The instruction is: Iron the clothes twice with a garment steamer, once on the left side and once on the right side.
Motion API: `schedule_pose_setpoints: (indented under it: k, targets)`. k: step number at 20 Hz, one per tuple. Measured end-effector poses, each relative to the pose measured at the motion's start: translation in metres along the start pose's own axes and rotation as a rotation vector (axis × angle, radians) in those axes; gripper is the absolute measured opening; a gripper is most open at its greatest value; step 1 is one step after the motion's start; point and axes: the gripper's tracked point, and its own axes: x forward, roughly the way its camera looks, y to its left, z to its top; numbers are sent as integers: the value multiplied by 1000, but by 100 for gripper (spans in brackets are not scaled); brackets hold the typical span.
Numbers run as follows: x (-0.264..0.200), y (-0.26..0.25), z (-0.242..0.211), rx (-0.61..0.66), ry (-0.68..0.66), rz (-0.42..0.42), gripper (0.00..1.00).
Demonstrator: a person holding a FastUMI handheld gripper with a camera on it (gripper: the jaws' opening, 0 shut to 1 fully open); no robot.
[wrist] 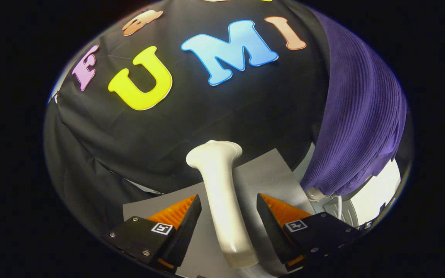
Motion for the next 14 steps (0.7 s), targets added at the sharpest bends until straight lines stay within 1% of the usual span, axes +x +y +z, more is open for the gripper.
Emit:
schedule_pose_setpoints:
  k: [1, 3, 4, 7, 9, 12, 14]
  targets:
    - [6, 0, -3, -8, 13, -7, 89]
    - [14, 5, -4, -10, 15, -6, 83]
    - [14, 7, -3, -14, 11, -10, 74]
    - [18, 7, -5, -55, 14, -49, 57]
    - [20, 7, -7, -86, 9, -71, 52]
    - [21, 7, -8, -171, -14, -108, 47]
    - [20, 9, -8, -215, -58, -127, 41]
